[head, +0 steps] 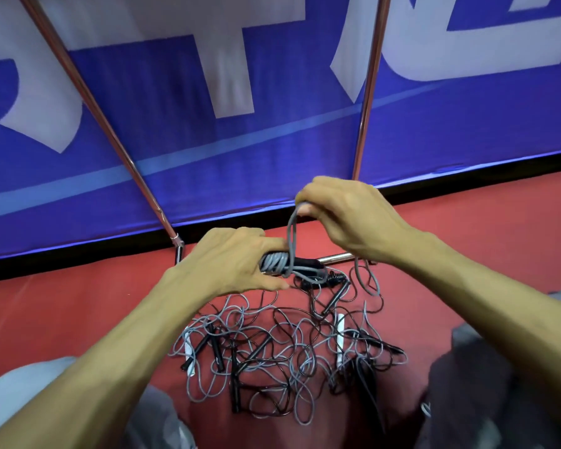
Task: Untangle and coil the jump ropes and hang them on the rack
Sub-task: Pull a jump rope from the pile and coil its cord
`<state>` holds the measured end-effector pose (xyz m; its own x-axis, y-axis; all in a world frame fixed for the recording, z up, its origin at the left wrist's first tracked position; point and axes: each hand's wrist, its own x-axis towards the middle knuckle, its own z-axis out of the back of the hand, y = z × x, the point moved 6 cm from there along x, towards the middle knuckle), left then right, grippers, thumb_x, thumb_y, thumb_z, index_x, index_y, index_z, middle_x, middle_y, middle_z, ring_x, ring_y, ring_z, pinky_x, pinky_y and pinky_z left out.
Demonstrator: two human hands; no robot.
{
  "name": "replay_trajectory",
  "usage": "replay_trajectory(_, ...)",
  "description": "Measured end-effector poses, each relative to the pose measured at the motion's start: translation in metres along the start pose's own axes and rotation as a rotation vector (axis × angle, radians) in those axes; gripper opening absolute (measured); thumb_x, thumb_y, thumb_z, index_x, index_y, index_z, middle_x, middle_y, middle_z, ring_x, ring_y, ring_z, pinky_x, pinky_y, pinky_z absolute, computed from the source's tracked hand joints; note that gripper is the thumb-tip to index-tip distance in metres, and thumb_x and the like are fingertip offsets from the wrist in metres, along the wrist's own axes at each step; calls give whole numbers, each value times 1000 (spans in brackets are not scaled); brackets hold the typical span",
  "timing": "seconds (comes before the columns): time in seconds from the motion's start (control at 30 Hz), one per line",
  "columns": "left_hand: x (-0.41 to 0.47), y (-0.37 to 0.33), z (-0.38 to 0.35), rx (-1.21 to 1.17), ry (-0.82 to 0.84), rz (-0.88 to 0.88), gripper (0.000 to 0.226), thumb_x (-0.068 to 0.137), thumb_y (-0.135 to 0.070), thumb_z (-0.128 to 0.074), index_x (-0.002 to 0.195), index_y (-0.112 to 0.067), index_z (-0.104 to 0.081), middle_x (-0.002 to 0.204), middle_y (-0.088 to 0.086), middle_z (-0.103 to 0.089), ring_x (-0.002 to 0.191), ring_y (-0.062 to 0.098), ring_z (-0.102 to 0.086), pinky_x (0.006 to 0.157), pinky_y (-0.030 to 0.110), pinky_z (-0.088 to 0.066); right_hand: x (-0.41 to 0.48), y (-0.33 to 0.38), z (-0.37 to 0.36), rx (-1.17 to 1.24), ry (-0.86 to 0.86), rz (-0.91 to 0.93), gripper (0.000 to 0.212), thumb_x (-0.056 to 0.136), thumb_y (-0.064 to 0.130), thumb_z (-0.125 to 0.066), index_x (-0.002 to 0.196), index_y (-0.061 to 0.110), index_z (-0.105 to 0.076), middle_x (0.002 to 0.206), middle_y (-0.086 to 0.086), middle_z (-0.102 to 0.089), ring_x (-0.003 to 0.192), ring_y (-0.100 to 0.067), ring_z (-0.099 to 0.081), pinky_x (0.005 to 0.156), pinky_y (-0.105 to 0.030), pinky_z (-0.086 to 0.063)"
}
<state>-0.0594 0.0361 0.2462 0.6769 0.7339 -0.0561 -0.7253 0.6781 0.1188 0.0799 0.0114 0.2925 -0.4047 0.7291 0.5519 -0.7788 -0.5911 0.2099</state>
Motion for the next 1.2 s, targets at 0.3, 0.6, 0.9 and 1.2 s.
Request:
replay_trajectory(0.3,-14,-16,21,-36,-251,35,51,79,-79,-42,104,-38,-61,64,-7,-46,72,16,-50,54,29,-27,2,-35,-5,188,-143,-243,16,92,23,-53,84,18,-65,73,9,-58,69,-9,-51,68,-31,-44)
replay_trajectory(0.6,-27,16,35,-780,-385,209,39,71,-70,-55,97,-43,-64,67,-9,-65,58,13,-54,63,38,-51,-3,-44,-34,220,139,-382,19,88,23,-52,76,16,-66,64,1,-61,62,-17,-52,59,-27,-35)
replay_trajectory(0.9,-20,18,35,-1134,-380,184,24,89,-36,-67,113,-36,-67,72,0,-63,60,12,-53,53,27,-42,-12,-22,-58,252,416,-295,43,101,42,-37,73,19,-63,54,6,-48,53,-5,-48,55,-15,-33)
replay_trajectory(1.2,-21,42,28,-557,-374,427,35,84,-62,-60,114,-44,-54,92,-10,-65,92,25,-59,76,38,-46,-11,13,-34,-69,370,-91,31,98,47,-33,77,24,-36,62,8,-41,60,-25,-45,58,-34,-35)
